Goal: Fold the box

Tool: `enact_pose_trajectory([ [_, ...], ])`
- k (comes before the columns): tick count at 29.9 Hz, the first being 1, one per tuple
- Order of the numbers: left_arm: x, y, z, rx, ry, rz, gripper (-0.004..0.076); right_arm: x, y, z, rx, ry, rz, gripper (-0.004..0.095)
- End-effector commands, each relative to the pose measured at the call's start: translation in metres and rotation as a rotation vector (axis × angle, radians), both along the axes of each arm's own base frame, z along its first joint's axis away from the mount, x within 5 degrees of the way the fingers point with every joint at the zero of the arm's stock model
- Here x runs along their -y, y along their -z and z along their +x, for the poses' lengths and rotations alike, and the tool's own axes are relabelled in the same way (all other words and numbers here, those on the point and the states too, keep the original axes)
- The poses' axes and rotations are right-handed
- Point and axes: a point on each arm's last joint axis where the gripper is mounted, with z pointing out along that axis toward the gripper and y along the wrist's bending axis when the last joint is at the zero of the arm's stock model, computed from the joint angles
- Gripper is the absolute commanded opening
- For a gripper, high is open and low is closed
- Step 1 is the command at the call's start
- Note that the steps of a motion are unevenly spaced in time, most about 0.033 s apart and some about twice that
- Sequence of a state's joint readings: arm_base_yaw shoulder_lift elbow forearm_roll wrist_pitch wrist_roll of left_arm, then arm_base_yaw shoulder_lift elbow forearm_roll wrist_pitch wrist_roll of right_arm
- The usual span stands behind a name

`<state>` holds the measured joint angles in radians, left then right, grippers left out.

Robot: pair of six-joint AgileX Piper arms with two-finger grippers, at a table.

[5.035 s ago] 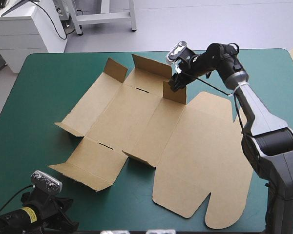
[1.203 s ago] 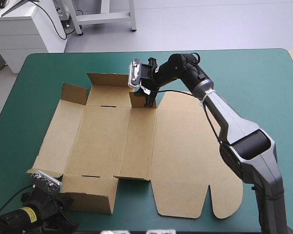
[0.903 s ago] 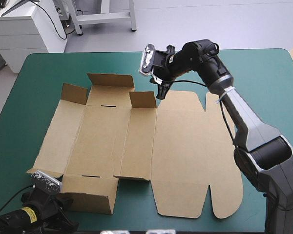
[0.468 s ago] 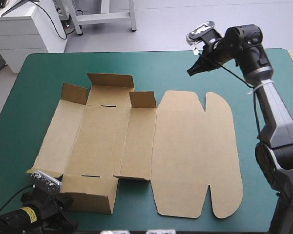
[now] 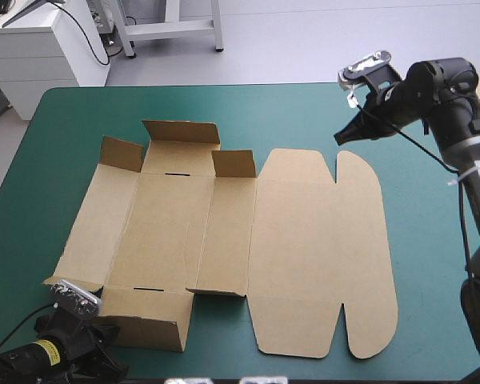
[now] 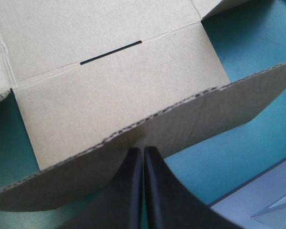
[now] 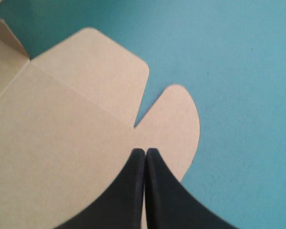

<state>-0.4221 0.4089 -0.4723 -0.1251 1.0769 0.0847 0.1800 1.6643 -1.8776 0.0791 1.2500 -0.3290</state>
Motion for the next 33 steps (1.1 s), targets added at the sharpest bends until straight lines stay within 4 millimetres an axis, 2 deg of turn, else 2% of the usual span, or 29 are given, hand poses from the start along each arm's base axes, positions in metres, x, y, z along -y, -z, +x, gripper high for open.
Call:
enact_pose_trajectory([
  [1,0.003,-0.009,0.003,0.043,0.001,-0.041,-0.0008,0.014,-0.009,-0.036,0.033,0.020,-0.061,-0.0018],
  [5,0.003,-0.009,0.003,0.042,0.002,-0.043,-0.0008,0.023,0.003,-0.062,0.056,0.077,-0.080,-0.0019],
  [16,0.003,-0.009,0.003,0.044,0.005,-0.041,-0.0008,0.041,0.034,-0.157,0.124,0.150,-0.023,-0.0019],
  [25,0.004,-0.012,0.000,0.015,0.014,-0.047,-0.0008,0.049,0.052,-0.216,0.144,0.210,0.069,-0.0020],
  [29,0.004,-0.032,-0.011,-0.034,0.046,-0.073,-0.0008,0.052,0.062,-0.232,0.157,0.230,0.086,-0.0019],
  [33,0.003,-0.072,-0.024,0.015,0.083,-0.129,-0.0008,0.055,0.069,-0.240,0.160,0.234,0.073,-0.0020],
])
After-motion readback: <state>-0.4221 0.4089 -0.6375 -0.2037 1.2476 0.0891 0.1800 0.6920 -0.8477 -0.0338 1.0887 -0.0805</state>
